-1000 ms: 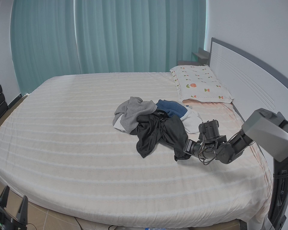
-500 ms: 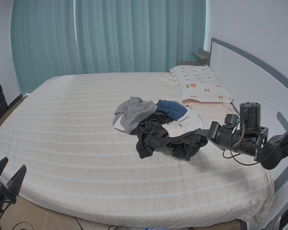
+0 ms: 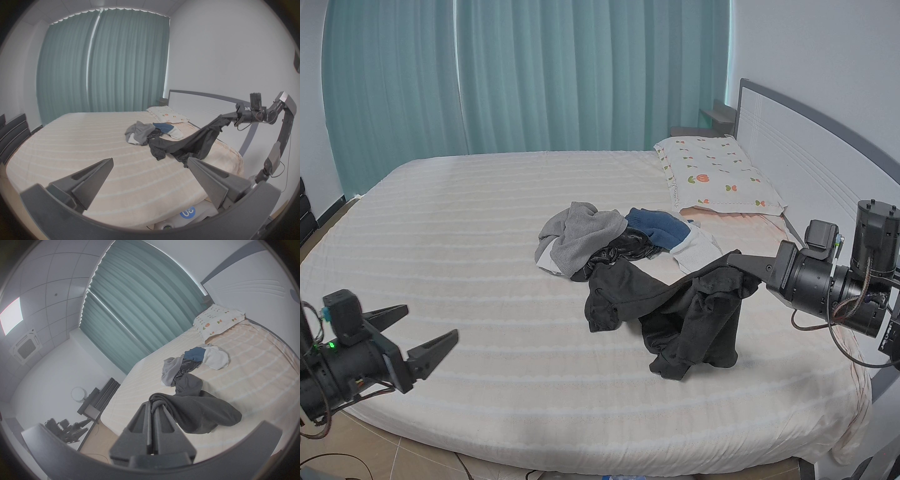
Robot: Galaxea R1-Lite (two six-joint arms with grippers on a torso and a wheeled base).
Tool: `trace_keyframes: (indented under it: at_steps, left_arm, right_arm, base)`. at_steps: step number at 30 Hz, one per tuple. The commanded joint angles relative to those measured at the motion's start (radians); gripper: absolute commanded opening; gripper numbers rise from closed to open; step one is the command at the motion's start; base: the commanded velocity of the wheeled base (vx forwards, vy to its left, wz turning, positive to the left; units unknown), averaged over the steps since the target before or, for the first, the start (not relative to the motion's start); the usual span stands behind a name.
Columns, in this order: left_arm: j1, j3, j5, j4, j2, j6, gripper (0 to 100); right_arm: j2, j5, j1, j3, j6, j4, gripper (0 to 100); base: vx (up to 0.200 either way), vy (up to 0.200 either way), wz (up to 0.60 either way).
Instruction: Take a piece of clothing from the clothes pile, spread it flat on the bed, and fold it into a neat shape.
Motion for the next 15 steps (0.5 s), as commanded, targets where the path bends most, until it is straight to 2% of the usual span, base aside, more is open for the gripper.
trace_keyframes:
  at_steps: [1,5,6,7,8,15]
  left_arm:
    - [-0.135,-0.053,0.041,-0.200,0.388,-0.006,100]
    - [-0.193,-0.144,0.120,-0.280,0.577,-0.063,100]
    - [-0.193,-0.144,0.120,-0.280,0.577,-0.063,100]
    - [-0.228,-0.204,0.134,-0.280,0.661,-0.118,100]
    - [-0.239,-0.236,0.136,-0.280,0.701,-0.134,100]
    - [-0.245,-0.405,0.139,-0.289,0.920,-0.144,100]
  right_arm:
    - [-0.065,-0.015,0.045,-0.027,-0.035,0.039,0]
    - [-0.066,-0.013,0.068,-0.018,-0.038,0.058,0]
    - [-0.066,-0.013,0.068,-0.018,-0.038,0.058,0]
    - [-0.066,-0.013,0.070,-0.013,-0.038,0.053,0]
    - [-0.065,-0.013,0.070,-0.015,-0.038,0.053,0]
    - [-0.056,-0.015,0.070,-0.025,-0.036,0.047,0]
  base:
    - [0.000,0.000,0.00]
    - [0.000,0.000,0.00]
    - [0.000,0.000,0.00]
    - [0.000,0.000,0.00]
    - [0.000,0.000,0.00]
    - [0.000,0.000,0.00]
